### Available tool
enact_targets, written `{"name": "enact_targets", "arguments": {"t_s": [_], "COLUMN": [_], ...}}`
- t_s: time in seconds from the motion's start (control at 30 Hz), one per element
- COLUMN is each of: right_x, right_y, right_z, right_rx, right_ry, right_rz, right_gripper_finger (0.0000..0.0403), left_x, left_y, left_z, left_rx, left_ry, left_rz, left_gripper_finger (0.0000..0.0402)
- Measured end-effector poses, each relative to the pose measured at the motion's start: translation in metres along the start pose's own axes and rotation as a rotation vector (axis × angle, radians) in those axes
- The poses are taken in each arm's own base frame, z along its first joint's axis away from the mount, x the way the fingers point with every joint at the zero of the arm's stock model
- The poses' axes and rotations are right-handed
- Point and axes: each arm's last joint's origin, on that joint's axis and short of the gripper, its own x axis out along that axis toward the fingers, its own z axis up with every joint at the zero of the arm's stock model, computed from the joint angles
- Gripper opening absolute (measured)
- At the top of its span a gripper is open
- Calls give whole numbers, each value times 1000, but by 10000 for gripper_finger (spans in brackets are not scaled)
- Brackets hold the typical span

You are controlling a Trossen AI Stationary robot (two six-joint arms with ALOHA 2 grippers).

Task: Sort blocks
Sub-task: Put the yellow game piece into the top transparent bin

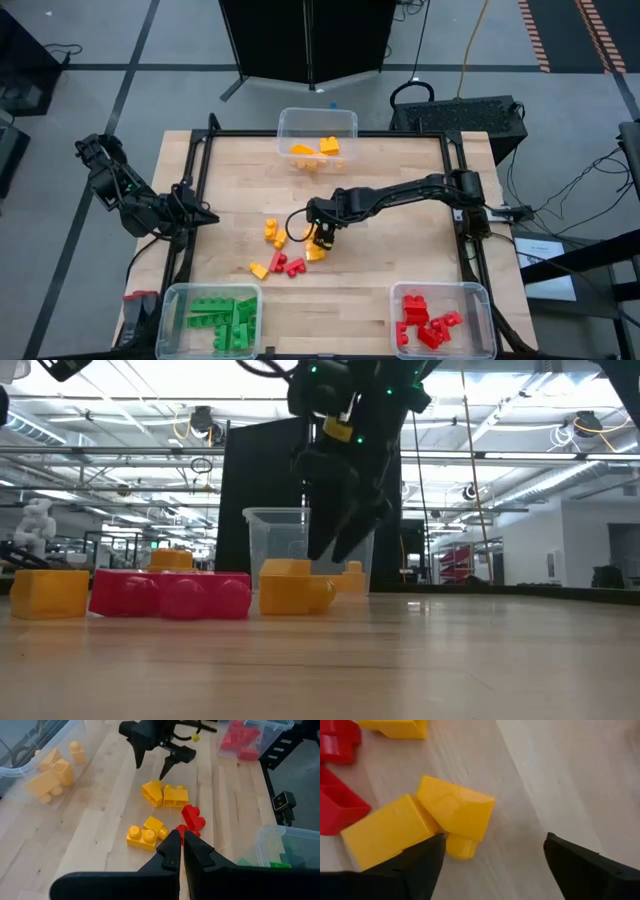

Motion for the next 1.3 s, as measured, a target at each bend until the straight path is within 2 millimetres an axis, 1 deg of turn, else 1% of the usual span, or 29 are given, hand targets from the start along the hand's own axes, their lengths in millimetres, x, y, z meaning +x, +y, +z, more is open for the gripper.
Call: {"name": "enact_targets", "arguments": {"t_s": [0.13,0.37,0.43,0.53,0.7,0.8,0.93,1.03,1.2,1.3], "right_x": [7,8,12,26,47,50,48,41,16,9], "right_y": [-2,-5,-4,-2,-1,-1,-3,-4,2,2], "right_z": [0,4,7,6,-1,-2,0,4,32,42], "right_rx": [29,34,40,43,39,41,36,-50,-225,-282], "right_ry": [10,-16,-35,-14,58,74,68,82,-6,-50], "right_rz": [-4,-1,21,75,103,100,68,25,61,77], "right_gripper_finger": [353,357,357,357,357,357,357,357,357,357], "left_x": [0,0,0,0,0,0,0,0,0,0], "left_y": [0,0,0,0,0,0,1,2,2,2], "left_z": [0,0,0,0,0,0,0,-1,-1,-1], "left_rx": [0,0,0,-1,-1,-2,0,8,10,11], "left_ry": [0,-3,-3,-5,-6,-6,-3,5,7,8], "left_rz": [1,3,3,4,6,6,8,16,18,19], "left_gripper_finger": [3,3,3,3,3,3,3,3,3,3]}}
